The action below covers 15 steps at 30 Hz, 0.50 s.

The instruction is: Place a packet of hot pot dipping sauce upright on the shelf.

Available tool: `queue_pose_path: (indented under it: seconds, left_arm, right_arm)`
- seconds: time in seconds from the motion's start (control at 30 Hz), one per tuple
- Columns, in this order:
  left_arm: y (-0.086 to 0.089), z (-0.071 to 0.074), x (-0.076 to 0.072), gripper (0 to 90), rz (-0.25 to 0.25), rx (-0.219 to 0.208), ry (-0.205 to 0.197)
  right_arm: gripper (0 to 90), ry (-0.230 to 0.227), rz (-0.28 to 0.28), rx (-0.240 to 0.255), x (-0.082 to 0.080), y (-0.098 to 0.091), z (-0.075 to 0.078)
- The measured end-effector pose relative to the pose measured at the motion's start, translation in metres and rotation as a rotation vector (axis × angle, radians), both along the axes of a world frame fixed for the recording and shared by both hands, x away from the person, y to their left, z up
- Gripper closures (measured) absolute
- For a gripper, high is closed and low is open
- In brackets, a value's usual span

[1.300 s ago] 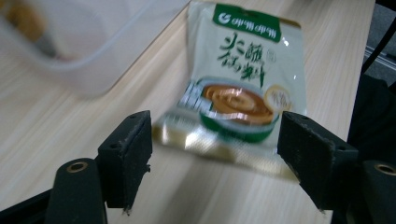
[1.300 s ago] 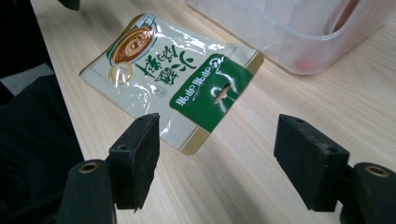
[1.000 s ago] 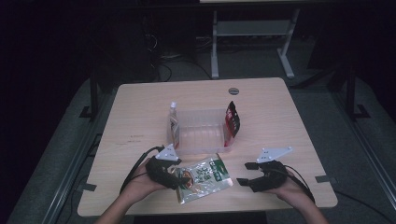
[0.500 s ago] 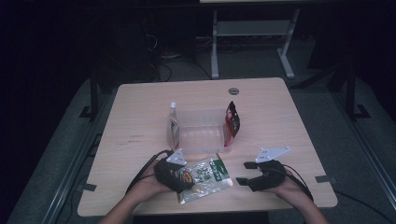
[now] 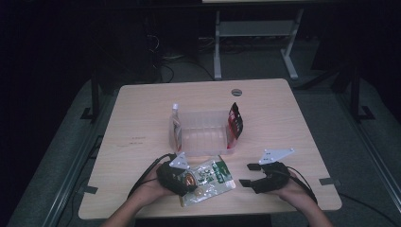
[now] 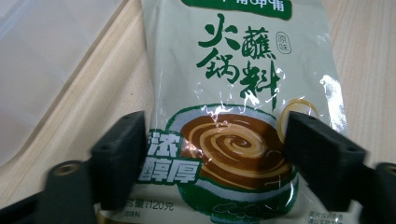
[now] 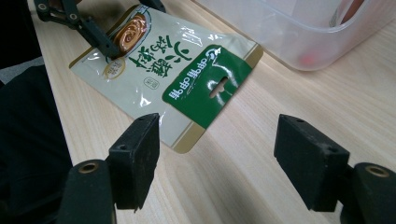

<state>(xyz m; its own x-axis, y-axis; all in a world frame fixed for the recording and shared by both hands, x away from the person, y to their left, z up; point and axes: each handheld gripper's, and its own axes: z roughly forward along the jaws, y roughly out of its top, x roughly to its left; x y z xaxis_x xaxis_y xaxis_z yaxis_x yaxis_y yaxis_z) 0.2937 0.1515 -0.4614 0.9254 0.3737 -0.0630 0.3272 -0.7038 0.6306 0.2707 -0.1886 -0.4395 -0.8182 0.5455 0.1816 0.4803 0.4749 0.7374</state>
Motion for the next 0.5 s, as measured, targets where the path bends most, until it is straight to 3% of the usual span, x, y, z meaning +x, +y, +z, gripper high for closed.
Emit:
queue_pose_path:
  seconds: [0.27,0.37,0.5]
  left_arm:
    - [0.0052,0.0021,0.0028,62.2,0.005,0.009,-0.034]
    - [0.0066,0.002,0.0046,76.6,0.014,-0.01,-0.013]
    - [0.0075,0.0042,0.0051,85.8,0.0,-0.016,-0.006]
  right_arm:
    - [30.7,-0.001,-0.001,-0.006,-0.0001,0.0006,0.0003]
    - [30.7,0.0,-0.001,-0.006,-0.0001,0.0008,0.0003]
    - [30.9,0.0,-0.001,-0.006,-0.0001,0.0011,-0.0001]
